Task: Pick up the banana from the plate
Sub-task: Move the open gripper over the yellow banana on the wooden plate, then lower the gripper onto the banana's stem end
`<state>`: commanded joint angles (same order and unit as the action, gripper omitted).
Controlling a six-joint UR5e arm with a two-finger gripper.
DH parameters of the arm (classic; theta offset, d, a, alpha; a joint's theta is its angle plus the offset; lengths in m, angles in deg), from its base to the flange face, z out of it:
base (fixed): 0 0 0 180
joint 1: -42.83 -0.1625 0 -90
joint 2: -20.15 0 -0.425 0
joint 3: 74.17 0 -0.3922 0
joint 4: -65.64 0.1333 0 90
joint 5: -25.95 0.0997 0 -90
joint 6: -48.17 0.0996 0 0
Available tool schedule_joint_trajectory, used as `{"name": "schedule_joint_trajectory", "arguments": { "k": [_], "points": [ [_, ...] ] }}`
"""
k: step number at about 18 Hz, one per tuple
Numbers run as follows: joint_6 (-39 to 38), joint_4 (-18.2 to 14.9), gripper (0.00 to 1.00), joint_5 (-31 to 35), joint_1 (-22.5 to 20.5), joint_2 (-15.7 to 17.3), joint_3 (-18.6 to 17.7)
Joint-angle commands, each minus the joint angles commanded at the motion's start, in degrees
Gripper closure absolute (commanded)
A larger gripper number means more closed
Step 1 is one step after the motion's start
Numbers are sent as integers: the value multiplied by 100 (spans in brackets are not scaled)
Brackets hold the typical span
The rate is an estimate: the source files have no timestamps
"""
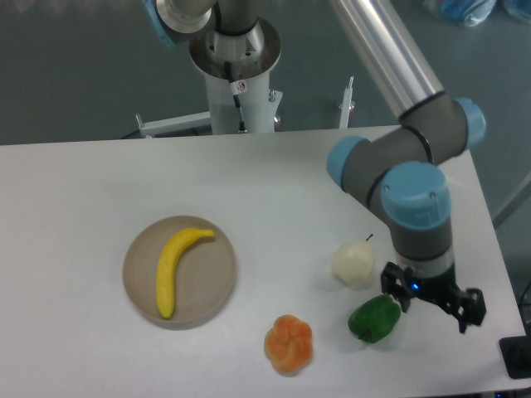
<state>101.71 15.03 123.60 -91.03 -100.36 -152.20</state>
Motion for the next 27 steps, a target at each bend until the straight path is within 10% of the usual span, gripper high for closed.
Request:
{"name": "schedule_joint_trajectory", "arguments": {
  "k": [10, 27],
  "points": [
    [-1474, -1679, 0, -797, 579, 1047, -678],
    [-2936, -344, 0, -1406, 2100, 1074, -2277]
  ]
}}
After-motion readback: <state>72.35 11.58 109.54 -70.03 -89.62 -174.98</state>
